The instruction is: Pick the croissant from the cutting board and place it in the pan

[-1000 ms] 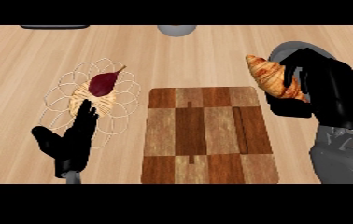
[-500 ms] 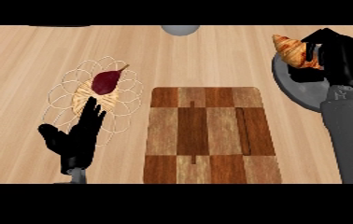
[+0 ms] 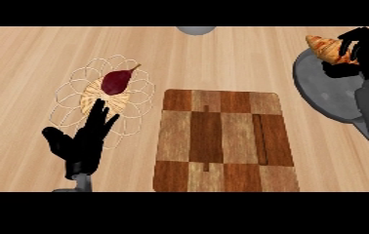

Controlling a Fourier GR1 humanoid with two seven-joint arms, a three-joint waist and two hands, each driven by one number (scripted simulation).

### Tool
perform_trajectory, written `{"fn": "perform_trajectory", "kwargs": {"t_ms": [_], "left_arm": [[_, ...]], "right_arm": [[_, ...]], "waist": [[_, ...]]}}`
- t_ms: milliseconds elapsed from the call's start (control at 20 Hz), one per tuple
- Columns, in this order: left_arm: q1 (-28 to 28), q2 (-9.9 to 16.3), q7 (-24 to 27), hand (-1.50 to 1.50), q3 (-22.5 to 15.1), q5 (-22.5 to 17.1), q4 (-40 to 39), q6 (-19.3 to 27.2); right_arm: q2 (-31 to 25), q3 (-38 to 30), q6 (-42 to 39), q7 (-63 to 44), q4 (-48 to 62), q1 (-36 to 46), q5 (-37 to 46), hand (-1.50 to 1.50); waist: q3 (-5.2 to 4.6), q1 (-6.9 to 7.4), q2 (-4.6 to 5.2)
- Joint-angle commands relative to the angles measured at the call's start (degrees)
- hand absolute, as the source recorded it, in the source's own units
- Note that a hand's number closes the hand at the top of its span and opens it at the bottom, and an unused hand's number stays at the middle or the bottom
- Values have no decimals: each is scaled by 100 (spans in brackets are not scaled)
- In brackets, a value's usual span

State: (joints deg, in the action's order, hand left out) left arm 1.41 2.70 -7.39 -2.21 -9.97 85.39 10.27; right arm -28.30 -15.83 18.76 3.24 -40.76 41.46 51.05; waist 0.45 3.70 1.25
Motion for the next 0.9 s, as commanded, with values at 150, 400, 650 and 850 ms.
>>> {"fn": "perform_trajectory", "kwargs": {"t_ms": [150,400,650,850], "left_arm": [[34,-70,-65,0,-92,50,-283,-2],[-312,-101,-213,0,-70,75,-347,94],[-15,-135,-156,0,-80,13,-169,77],[45,-52,-124,0,-38,45,-199,56]], "right_arm": [[-260,-132,-276,467,1753,563,61,-150],[-270,-452,123,1170,2065,812,-207,-150],[-196,-1513,-761,1997,2081,1184,-1553,-150],[-260,-2130,-1312,2609,2373,924,-2245,-150]], "waist": [[-15,113,86],[-2,110,130],[14,77,78],[2,-50,54]]}}
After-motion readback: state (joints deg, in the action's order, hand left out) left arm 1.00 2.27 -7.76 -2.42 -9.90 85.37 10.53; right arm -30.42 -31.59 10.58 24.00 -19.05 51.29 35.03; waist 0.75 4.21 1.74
